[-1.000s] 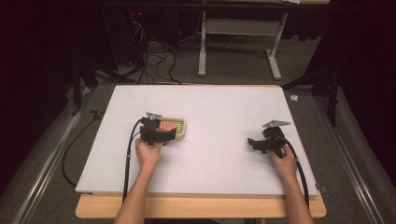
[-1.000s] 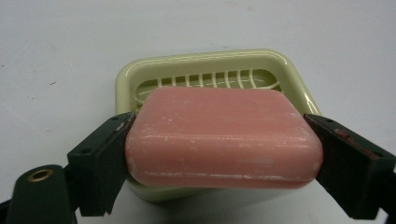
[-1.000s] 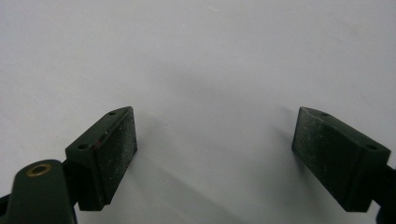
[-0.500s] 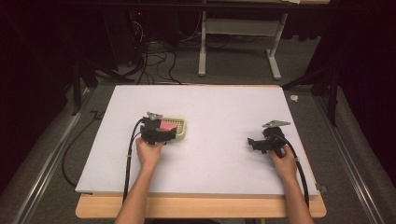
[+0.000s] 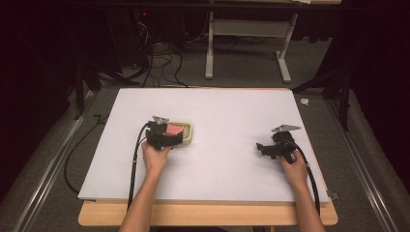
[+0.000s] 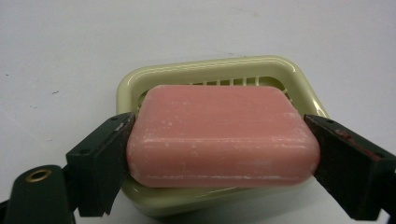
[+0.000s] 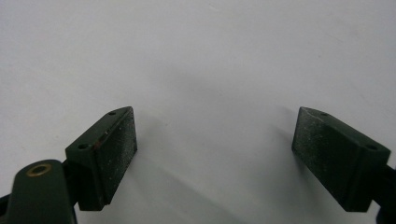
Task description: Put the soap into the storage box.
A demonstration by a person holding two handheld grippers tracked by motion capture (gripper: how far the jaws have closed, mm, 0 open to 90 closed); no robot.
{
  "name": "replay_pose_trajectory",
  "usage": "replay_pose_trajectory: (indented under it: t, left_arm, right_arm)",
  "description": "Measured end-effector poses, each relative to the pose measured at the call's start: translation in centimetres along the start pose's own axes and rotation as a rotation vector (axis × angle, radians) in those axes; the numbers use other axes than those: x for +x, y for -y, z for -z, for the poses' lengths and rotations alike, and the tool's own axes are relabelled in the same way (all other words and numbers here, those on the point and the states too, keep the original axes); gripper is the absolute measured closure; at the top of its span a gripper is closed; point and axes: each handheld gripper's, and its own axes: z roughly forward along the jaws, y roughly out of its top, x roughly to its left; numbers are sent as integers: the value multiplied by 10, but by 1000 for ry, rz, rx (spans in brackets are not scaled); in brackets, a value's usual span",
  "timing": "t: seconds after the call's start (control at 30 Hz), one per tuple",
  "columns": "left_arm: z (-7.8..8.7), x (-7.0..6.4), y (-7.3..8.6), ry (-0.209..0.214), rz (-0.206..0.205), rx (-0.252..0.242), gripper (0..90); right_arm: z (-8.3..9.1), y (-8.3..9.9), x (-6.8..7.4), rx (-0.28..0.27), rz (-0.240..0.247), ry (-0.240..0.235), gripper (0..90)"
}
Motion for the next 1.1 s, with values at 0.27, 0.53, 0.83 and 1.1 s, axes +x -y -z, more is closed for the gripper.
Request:
replay_pose_trajectory:
  t: [0.27,0.53,0.83,1.1]
  left_arm:
    - [4,3,0,7,-8,-2,86]
    - [10,3,-1,25,-19,-22,88]
    - [22,4,-1,29,-49,-34,101]
    - [35,4,-2,35,-73,-56,104]
  right_arm:
    - [0,0,0,0,0,0,145]
    - [0,0,0,1,-2,0,145]
    - [0,0,0,0,0,0,145]
    - [0,0,0,0,0,0,144]
